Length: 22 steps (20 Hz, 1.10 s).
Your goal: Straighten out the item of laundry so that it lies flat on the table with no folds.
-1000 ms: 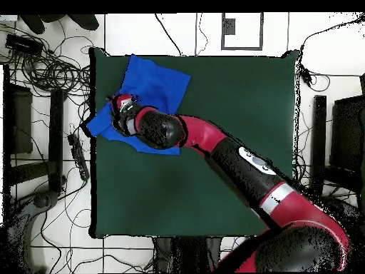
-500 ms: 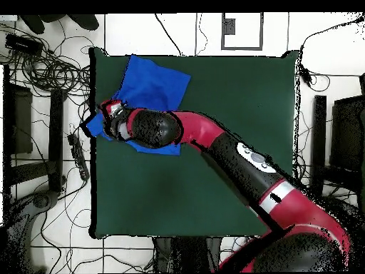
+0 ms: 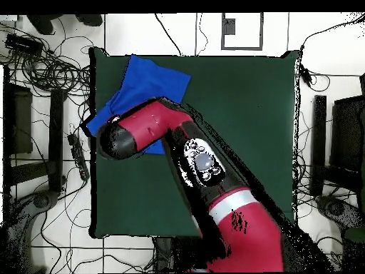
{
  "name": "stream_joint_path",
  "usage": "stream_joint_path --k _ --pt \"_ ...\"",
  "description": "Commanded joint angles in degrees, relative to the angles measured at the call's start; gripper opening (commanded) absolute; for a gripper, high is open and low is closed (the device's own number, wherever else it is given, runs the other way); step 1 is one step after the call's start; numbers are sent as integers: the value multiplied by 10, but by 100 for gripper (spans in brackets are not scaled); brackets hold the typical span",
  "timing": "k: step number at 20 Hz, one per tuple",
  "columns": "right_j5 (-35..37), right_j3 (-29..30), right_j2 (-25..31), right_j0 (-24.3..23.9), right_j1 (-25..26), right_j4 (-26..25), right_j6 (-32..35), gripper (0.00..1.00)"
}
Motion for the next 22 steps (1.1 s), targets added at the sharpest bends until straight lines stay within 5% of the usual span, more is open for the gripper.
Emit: stream_joint_path --k 1,18,19,22 --pt "134 -108 -143 50 -57 -125 -32 100" --pt "123 -225 -203 75 29 -209 -33 100" --pt "109 -252 -211 97 95 -240 19 100" --pt "99 -263 -227 107 108 -244 32 100"
